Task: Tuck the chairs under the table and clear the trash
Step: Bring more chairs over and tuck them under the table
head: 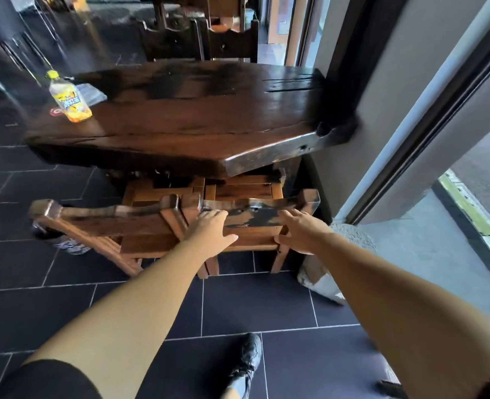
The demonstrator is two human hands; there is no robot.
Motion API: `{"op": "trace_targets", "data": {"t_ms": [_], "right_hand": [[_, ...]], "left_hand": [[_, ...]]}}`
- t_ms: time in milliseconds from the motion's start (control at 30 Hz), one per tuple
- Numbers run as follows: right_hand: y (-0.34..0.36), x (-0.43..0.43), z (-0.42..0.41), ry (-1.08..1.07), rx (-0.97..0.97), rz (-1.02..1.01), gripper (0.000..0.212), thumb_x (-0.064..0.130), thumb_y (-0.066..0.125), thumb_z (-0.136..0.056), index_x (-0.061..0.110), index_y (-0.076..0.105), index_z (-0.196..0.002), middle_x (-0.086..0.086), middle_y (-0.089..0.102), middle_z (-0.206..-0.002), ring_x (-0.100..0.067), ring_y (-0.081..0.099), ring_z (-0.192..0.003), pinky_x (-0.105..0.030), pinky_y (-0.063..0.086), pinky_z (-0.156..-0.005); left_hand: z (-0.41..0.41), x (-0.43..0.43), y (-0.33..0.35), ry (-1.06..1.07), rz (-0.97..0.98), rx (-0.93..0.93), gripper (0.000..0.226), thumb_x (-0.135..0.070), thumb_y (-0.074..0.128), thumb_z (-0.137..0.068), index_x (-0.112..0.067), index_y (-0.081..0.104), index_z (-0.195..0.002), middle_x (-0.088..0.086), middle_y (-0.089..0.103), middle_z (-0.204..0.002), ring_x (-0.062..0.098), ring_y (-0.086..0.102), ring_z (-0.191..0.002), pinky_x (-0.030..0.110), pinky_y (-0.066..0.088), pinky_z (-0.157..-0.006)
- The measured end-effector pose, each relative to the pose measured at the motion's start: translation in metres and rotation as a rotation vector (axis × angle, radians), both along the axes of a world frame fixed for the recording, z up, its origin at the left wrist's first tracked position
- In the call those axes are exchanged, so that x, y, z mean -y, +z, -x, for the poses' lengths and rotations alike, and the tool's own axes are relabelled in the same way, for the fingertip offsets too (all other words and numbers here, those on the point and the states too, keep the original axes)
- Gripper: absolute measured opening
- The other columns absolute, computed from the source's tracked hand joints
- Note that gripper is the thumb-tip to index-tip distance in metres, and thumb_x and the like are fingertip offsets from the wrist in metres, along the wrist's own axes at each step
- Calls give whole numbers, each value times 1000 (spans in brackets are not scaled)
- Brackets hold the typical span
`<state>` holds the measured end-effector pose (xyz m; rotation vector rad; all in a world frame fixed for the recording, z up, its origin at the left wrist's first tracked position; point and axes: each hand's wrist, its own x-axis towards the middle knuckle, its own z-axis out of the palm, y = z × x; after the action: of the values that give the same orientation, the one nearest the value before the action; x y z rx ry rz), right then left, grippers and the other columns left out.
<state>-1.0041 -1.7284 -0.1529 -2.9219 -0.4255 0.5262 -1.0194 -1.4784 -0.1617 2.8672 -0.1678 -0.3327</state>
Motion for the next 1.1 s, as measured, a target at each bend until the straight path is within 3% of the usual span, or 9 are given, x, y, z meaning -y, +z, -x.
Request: {"op": "trace_targets", "data": {"t_ms": [133,400,533,733,900,1000,1100], "right_hand": [[38,4,45,-13,37,-46,74,48,60,-91,20,30,-152,-7,48,-146,-32,53,-127,-42,50,-95],[89,-2,120,-45,99,-136,72,46,63,-87,21,34,-149,-9,55,-129,-31,59,-113,-34,50,-81],[104,-11,142,-25,131,-145,77,49,63,-89,21,29,-153,-9,53,-136,-31,58,-119,-29,43,-77],[122,-29,164,25,150,-130,75,49,62,-91,28,28,-154,-11,52,-141,-31,57,-123,-34,48,-87],[128,-61,162,79,136,-89,69,43,64,-91,12,38,-148,-12,56,-139,-30,56,-122,-28,41,-80],[128,-102,159,150,117,-69,71,41,63,-91,14,35,-150,-13,51,-145,-32,53,-127,-37,46,-95],[122,-161,157,244,80,-67,75,39,62,-93,15,27,-156,-14,36,-157,-34,41,-140,-41,37,-110]], "left_hand": [[50,2,30,51,29,22,71,-50,62,-90,-20,35,-149,3,43,-152,26,41,-138,44,41,-109],[139,5,77,67,67,105,70,-49,64,-89,-22,37,-148,3,45,-150,26,46,-135,42,44,-103],[165,0,93,46,50,133,69,-49,64,-89,-22,39,-147,2,47,-148,24,46,-134,42,44,-104],[184,-18,110,31,8,144,63,-48,63,-88,-20,44,-142,2,52,-141,26,49,-128,44,48,-100],[196,-50,120,82,6,160,59,-46,62,-88,-23,45,-140,0,54,-139,26,51,-127,42,49,-96],[206,-87,123,170,26,164,59,-46,63,-88,-24,45,-139,1,54,-139,25,54,-124,42,51,-95],[220,-131,127,256,46,161,62,-45,63,-88,-24,43,-143,1,50,-144,26,51,-127,42,48,-97]]}}
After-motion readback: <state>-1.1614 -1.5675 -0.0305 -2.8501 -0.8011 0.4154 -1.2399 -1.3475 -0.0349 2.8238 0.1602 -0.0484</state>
